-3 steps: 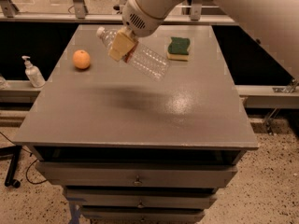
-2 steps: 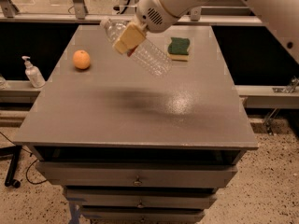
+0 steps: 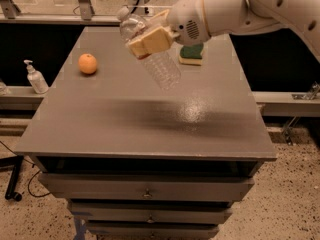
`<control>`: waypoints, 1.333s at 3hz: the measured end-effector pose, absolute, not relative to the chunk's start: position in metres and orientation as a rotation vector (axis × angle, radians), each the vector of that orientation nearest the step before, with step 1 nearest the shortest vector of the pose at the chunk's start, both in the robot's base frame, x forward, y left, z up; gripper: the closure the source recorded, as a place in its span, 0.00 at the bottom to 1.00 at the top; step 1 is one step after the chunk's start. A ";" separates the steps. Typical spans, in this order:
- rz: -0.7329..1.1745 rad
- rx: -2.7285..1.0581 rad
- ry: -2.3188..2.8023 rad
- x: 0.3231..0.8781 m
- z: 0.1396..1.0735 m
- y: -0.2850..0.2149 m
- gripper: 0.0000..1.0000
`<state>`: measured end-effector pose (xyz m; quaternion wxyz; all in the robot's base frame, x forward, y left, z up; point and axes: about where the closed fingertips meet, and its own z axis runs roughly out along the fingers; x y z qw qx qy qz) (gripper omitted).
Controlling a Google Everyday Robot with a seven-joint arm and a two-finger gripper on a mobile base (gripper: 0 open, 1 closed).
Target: Place water bottle upright
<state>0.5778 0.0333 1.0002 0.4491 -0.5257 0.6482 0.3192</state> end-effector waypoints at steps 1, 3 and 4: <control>0.804 -1.306 1.551 0.570 1.009 0.034 1.00; 0.851 -1.217 1.484 0.568 1.013 0.028 1.00; 0.916 -1.046 1.341 0.572 1.015 0.019 1.00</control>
Offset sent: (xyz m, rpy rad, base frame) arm -0.0086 0.0002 0.0102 0.0365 -0.0302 0.0264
